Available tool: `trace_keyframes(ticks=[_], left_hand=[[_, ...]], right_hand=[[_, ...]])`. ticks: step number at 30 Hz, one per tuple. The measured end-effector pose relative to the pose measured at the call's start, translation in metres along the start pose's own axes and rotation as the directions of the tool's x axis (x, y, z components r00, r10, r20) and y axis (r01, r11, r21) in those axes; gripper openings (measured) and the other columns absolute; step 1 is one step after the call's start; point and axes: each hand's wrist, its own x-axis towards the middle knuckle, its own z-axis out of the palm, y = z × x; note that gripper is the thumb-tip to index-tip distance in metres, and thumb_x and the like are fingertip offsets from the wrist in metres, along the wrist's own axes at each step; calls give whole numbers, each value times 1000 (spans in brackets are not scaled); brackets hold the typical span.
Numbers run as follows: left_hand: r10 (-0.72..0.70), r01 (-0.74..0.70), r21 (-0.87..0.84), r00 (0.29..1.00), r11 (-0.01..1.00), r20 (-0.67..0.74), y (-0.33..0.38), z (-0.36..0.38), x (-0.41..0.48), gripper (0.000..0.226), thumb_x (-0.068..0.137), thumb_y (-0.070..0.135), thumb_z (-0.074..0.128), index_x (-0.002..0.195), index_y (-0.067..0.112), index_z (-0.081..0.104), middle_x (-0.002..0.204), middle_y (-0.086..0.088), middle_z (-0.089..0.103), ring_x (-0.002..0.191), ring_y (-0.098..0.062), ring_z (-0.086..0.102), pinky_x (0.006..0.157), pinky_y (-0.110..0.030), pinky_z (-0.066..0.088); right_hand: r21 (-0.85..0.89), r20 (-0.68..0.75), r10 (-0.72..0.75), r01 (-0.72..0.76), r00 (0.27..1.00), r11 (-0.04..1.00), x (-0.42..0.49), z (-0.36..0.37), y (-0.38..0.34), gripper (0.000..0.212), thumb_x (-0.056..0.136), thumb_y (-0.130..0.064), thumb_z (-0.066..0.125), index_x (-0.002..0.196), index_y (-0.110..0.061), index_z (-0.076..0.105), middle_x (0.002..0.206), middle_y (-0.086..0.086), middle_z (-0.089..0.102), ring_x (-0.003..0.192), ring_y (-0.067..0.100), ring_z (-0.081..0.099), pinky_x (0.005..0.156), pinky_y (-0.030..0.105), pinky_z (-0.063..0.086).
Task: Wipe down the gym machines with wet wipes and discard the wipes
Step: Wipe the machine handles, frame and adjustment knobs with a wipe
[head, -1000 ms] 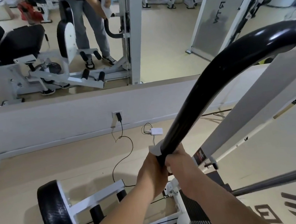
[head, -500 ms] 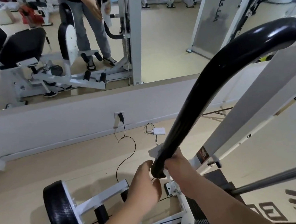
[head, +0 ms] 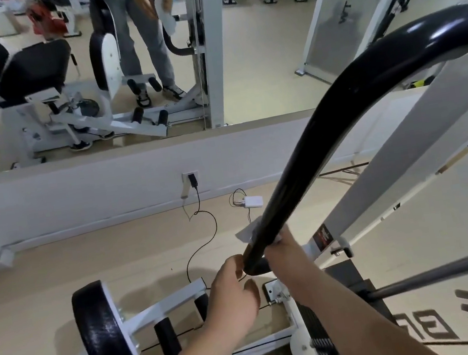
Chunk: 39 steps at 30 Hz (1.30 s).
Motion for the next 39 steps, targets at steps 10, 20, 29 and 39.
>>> trace_keyframes(ticks=[10,20,29,39], left_hand=[[-43,43,-18,999,999,12,-1,-6,2,46,97,9,52,136,32,50,129,11,57,115,-9,57,89,-19,46],[-108,108,-58,994,992,8,-15,-1,0,48,96,3,50,137,29,51,129,12,58,124,-9,55,110,-35,45],[-132,135,-128,991,983,28,-12,5,0,42,98,7,48,118,44,49,122,15,61,108,-1,60,95,-29,55],[-210,210,-70,978,975,9,-42,-2,-14,42,98,5,50,132,29,55,126,14,61,119,-4,57,103,-22,41]], right_hand=[[184,-105,-121,138,987,973,-18,-16,-35,47,88,17,36,113,-15,61,89,-5,58,73,-5,54,71,23,42],[-109,104,104,-93,989,990,24,12,46,37,95,-3,52,97,-39,55,107,-2,61,103,19,55,84,33,43],[98,-38,-149,152,988,983,3,-4,6,51,94,12,40,124,-26,55,106,-8,59,110,13,53,96,30,44],[-98,3,276,-274,961,957,40,32,89,39,109,-29,40,146,-41,44,146,-4,50,139,25,41,118,52,33]])
